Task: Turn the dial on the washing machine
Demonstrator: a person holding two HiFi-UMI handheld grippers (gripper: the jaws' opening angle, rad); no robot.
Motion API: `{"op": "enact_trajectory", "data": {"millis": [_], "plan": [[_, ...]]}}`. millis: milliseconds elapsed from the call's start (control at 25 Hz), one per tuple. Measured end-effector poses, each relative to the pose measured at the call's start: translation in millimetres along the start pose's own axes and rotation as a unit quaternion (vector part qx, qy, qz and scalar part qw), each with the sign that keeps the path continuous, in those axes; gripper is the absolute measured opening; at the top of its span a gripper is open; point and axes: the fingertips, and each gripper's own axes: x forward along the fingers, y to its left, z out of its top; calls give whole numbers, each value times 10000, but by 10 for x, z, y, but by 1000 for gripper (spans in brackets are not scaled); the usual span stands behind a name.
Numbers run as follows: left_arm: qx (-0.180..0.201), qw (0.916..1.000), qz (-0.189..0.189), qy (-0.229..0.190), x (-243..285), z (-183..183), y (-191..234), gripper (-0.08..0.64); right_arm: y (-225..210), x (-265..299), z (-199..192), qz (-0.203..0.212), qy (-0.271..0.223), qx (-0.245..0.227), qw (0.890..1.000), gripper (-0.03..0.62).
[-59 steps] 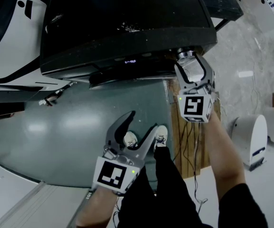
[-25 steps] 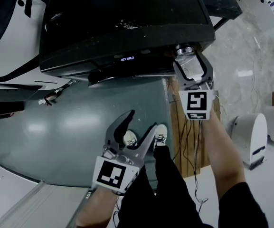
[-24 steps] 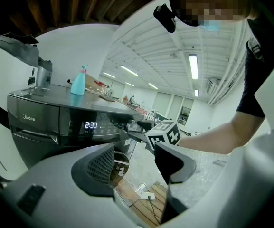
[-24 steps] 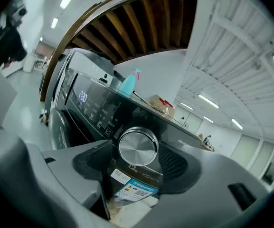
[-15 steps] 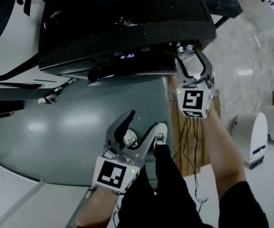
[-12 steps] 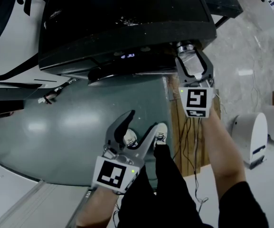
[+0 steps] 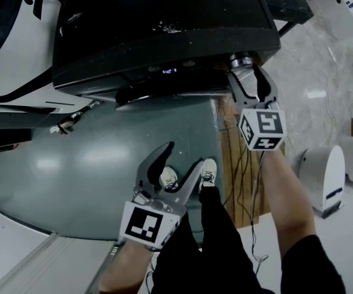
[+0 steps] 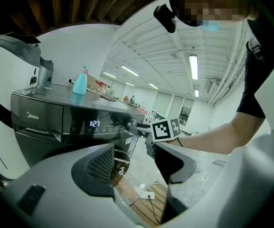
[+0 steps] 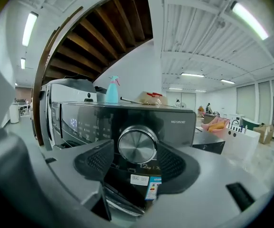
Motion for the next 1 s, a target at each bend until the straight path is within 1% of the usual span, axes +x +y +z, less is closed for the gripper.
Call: {"op": "enact_trajectory", "data": {"millis": [200, 360, 600, 720, 800, 840, 920, 1000], "plan": [[29, 10000, -12, -69, -82, 68, 1, 247, 54, -98, 81, -20, -12, -44, 10000, 283], [80, 9998, -77, -147, -165, 190, -22, 247, 150, -237, 240, 24, -84, 18, 10000, 272], [224, 9990, -232, -306, -404, 523, -88, 247, 405, -620, 739, 121, -414, 143, 9990, 172], [289, 9983, -296, -408, -590, 745, -113, 247, 575, -847, 1031, 201, -574, 137, 9981, 89], [349, 9976, -340, -483, -725, 894, -129, 247, 679, -1009, 1250, 218, -650, 151, 9975, 21], [397, 9970, -371, -556, -787, 976, -134, 245, 731, -1084, 1362, 233, -682, 152, 9973, 1], [537, 9943, -459, -799, -893, 1158, -141, 241, 836, -1214, 1605, 288, -798, 126, 9963, -2], [653, 9920, -512, -956, -1008, 1298, -141, 220, 956, -1344, 1838, 368, -919, 96, 9950, -2]]}}
